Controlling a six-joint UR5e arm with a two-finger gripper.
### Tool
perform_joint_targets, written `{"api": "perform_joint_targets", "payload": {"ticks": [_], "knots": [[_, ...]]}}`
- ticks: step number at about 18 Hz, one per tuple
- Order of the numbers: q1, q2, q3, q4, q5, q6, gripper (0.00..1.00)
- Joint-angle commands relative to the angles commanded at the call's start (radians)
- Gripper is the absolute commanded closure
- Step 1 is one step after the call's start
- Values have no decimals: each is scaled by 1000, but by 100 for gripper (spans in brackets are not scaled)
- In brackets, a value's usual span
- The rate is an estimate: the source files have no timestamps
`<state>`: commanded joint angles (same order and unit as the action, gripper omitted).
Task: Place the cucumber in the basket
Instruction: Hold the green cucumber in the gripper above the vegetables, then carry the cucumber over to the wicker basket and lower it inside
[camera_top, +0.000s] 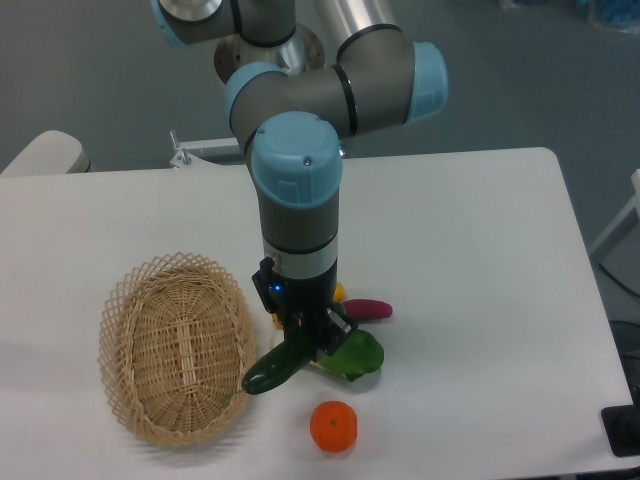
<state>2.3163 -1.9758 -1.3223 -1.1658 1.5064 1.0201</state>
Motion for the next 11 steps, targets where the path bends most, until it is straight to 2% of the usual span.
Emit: {"api": "perform_joint_targets", "payload": {"ticks": [11], "knots": [[-14, -6, -17, -5, -8, -23, 64]]}}
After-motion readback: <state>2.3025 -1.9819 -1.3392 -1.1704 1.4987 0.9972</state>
